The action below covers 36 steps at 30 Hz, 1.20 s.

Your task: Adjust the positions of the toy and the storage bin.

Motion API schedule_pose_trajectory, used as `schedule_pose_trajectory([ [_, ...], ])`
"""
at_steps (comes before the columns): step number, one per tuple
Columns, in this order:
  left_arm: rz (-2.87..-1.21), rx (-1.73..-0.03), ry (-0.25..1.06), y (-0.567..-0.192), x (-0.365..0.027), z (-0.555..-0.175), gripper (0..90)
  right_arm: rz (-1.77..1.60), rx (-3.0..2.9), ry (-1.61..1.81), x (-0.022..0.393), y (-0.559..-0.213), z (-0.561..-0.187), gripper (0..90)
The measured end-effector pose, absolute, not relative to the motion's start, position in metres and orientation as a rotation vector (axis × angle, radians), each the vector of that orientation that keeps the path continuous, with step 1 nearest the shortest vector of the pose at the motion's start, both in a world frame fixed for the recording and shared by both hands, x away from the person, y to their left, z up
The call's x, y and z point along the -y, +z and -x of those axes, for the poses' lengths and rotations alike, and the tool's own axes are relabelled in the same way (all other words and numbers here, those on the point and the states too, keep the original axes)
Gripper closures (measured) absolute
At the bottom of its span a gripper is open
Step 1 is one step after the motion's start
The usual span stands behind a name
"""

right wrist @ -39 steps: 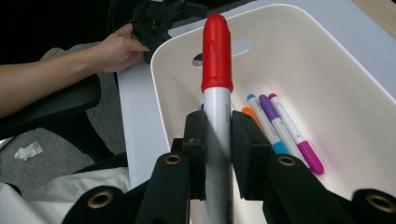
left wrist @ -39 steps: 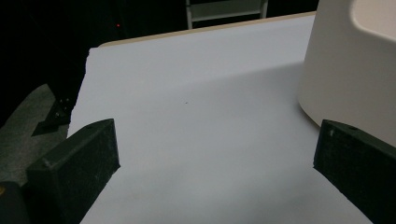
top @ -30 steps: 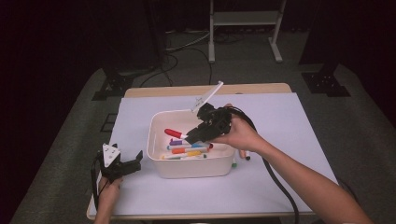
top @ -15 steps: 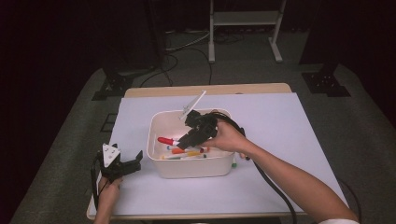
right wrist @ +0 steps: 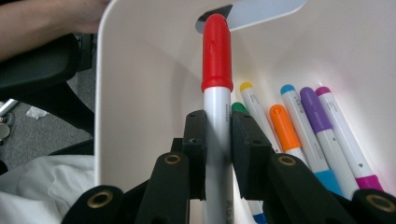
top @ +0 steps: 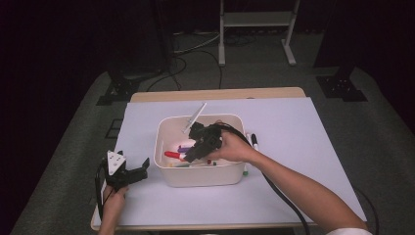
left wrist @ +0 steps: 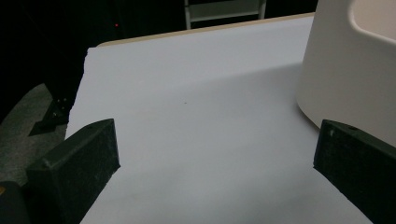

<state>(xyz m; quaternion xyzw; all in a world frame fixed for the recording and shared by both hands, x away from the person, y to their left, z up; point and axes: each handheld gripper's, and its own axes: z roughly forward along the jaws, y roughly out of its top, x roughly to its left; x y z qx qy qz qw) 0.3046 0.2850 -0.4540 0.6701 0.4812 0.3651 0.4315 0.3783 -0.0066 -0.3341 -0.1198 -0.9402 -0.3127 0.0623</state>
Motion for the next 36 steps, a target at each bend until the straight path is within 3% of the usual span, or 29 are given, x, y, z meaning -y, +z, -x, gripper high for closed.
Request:
schedule_pose_trajectory([
  [11, -1.668, -1.200, 0.908, -0.454, -0.285, -0.305, 0.0, 0.337, 2.864, -0.868, -0.001, -0.345, -0.376, 75.6],
  [16, -1.669, -1.200, 0.907, -0.454, -0.285, -0.305, 0.0, 0.342, 2.884, -0.829, -0.003, -0.347, -0.376, 69.0],
  [22, -1.668, -1.201, 0.907, -0.454, -0.285, -0.305, 0.0, 0.353, 2.910, -0.869, 0.003, -0.339, -0.373, 68.7],
  [36, -1.672, -1.203, 0.912, -0.454, -0.285, -0.304, 0.0, 0.467, 2.902, -1.077, 0.067, -0.293, -0.365, 65.6],
])
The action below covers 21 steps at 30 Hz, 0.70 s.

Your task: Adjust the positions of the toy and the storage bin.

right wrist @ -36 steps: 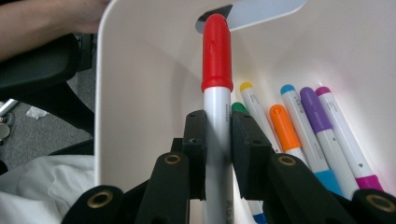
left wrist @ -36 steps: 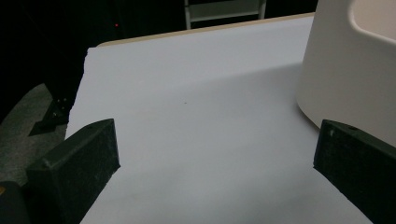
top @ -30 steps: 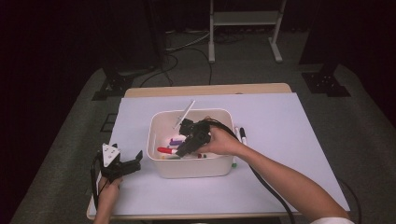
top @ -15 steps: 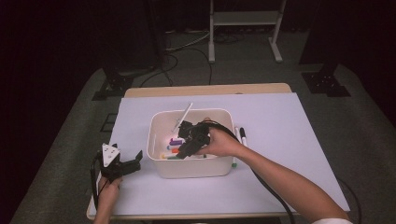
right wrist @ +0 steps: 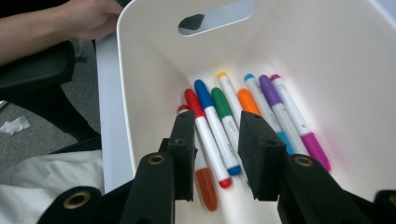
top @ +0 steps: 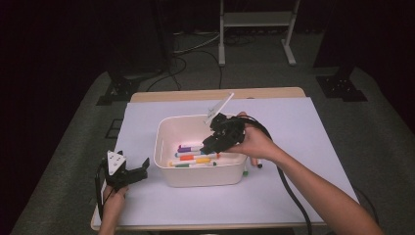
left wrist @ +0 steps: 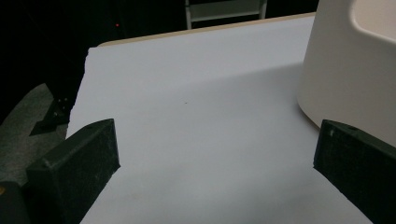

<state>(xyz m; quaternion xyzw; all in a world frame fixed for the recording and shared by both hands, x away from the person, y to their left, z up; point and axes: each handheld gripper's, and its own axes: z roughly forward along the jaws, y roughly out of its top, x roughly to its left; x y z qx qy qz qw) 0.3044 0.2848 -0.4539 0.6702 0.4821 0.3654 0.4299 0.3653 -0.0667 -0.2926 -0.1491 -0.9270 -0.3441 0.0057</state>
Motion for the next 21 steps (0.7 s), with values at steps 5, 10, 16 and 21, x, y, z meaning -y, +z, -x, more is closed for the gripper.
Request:
schedule_pose_trajectory([
  [5, -1.673, -1.203, 0.913, -0.454, -0.285, -0.304, 0.0, 0.529, 2.909, -1.114, 0.093, -0.285, -0.366, 65.0],
  [10, -1.671, -1.204, 0.912, -0.454, -0.285, -0.304, 0.0, 0.596, 2.915, -1.142, 0.117, -0.281, -0.368, 64.1],
  [16, -1.670, -1.205, 0.913, -0.454, -0.285, -0.304, 0.0, 0.695, 2.904, -1.181, 0.145, -0.277, -0.369, 63.0],
  [21, -1.676, -1.203, 0.915, -0.454, -0.285, -0.304, 0.0, 0.789, 2.884, -1.211, 0.167, -0.278, -0.371, 61.3],
])
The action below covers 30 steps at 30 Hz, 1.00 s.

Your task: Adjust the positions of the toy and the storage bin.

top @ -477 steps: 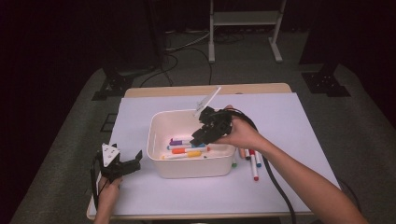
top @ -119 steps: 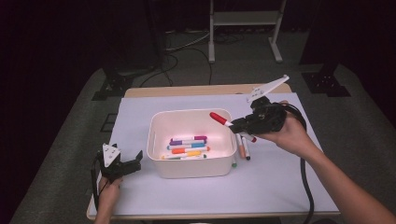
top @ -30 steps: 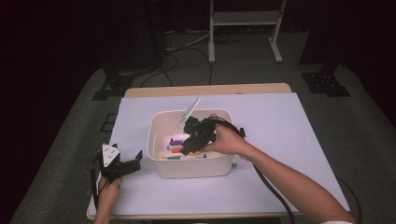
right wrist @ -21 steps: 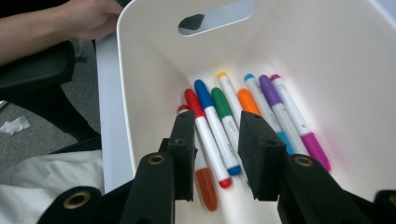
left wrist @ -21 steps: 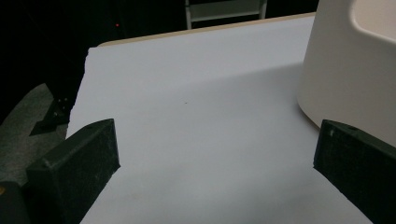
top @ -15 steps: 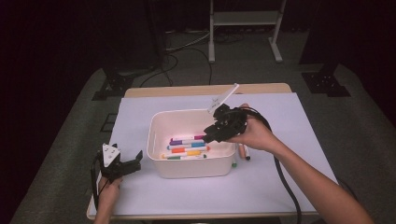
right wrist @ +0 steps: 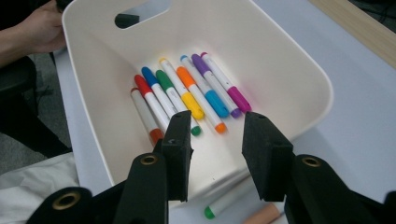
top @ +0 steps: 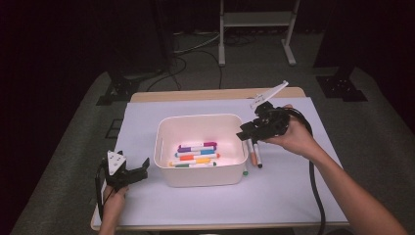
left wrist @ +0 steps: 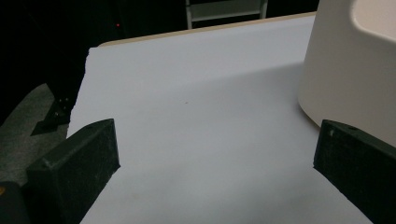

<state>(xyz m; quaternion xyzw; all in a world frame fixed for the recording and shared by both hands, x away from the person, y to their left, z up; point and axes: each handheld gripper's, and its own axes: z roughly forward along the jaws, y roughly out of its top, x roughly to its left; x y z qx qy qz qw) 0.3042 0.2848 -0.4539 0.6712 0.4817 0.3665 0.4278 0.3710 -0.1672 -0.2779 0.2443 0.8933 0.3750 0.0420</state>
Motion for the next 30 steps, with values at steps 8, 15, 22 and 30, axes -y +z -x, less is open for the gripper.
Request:
schedule_pose_trajectory([
  [8, -1.674, -1.203, 0.916, -0.454, -0.285, -0.304, 0.0, -0.851, -2.698, 1.141, 0.197, -0.299, -0.375, 59.1],
  [15, -1.672, -1.204, 0.917, -0.454, -0.285, -0.305, 0.0, -0.955, -2.697, 1.088, 0.214, -0.335, -0.381, 57.2],
  [22, -1.675, -1.204, 0.918, -0.454, -0.285, -0.304, 0.0, -1.063, -2.681, 1.037, 0.222, -0.370, -0.391, 56.3],
  [30, -1.675, -1.200, 0.917, -0.454, -0.285, -0.304, 0.0, -1.134, -2.654, 0.982, 0.217, -0.398, -0.404, 54.8],
])
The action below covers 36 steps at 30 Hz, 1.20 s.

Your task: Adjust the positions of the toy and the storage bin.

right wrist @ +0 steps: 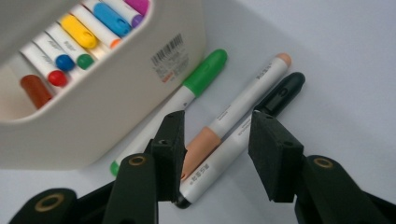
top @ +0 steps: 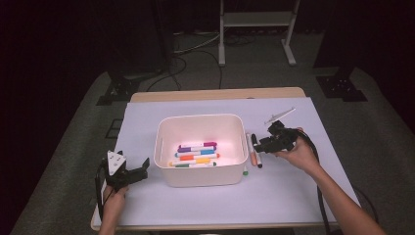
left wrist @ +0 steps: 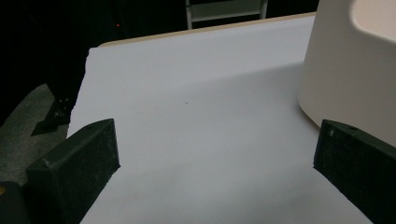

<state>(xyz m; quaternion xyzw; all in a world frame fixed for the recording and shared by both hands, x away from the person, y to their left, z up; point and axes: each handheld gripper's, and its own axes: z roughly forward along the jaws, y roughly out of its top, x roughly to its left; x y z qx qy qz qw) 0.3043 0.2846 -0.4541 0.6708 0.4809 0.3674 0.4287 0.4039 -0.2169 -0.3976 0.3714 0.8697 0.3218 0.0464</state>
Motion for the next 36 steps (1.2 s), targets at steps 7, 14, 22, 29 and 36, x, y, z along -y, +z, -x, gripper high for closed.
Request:
schedule_pose_trajectory([
  [7, -1.676, -1.201, 0.916, -0.454, -0.285, -0.304, 0.0, -1.195, -2.622, 0.947, 0.214, -0.414, -0.413, 54.8],
  [14, -1.675, -1.198, 0.918, -0.454, -0.285, -0.304, 0.0, -1.243, -2.590, 0.890, 0.211, -0.425, -0.419, 55.6],
  [22, -1.674, -1.199, 0.916, -0.454, -0.285, -0.304, 0.0, -1.287, -2.559, 0.831, 0.220, -0.436, -0.418, 56.8],
  [29, -1.677, -1.198, 0.918, -0.454, -0.284, -0.304, 0.0, -1.302, -2.489, 0.736, 0.241, -0.435, -0.409, 62.9],
  [36, -1.677, -1.200, 0.918, -0.454, -0.284, -0.304, 0.0, -1.350, -2.451, 0.746, 0.259, -0.437, -0.404, 75.1],
])
